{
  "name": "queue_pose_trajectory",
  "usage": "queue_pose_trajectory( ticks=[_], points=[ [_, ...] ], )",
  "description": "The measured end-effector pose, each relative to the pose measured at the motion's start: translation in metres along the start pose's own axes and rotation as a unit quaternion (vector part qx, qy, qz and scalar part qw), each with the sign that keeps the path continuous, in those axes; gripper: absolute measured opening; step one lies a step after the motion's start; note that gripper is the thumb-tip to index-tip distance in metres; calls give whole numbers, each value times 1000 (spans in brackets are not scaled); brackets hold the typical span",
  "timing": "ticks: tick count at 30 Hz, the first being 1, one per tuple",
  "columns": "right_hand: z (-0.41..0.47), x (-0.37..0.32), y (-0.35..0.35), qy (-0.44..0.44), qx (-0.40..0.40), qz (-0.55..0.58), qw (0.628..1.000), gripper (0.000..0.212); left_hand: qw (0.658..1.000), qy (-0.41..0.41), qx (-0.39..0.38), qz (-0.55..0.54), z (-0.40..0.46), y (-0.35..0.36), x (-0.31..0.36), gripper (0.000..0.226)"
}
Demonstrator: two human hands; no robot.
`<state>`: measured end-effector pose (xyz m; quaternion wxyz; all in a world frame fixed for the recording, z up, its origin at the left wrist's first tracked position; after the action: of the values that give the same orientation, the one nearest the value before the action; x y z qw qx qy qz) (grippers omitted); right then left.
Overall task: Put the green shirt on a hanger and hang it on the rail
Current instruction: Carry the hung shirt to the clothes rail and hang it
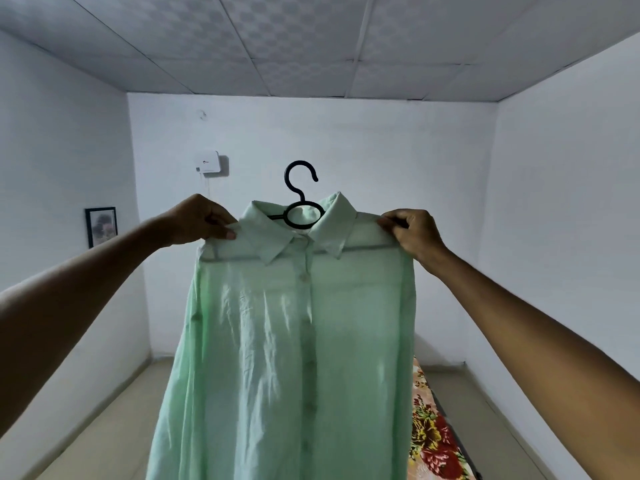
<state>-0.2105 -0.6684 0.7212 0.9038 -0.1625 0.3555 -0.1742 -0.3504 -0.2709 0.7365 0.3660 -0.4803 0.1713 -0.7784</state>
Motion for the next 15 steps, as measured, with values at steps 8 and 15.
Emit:
queue_pose_trajectory(
  ticks=[8, 15],
  points=[
    [-8, -4, 11, -11, -26, 56, 998, 9, 997, 29, -20, 71, -36, 4, 5, 7],
    [-29, -27, 31, -58, -90, 97, 990, 6, 995, -15, 88, 52, -105, -30, -3, 10]
  ],
)
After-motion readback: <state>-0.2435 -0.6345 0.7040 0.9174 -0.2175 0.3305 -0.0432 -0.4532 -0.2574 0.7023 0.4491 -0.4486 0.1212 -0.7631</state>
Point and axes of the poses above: each hand's wrist, its own z-axis towards the middle knuckle, its own y-axis out of the palm, x = y × z, the point moved 9 cm from there along z, towards the middle knuckle, and after that the axes turned 9 degrees about -z, right-handed, at the moved point
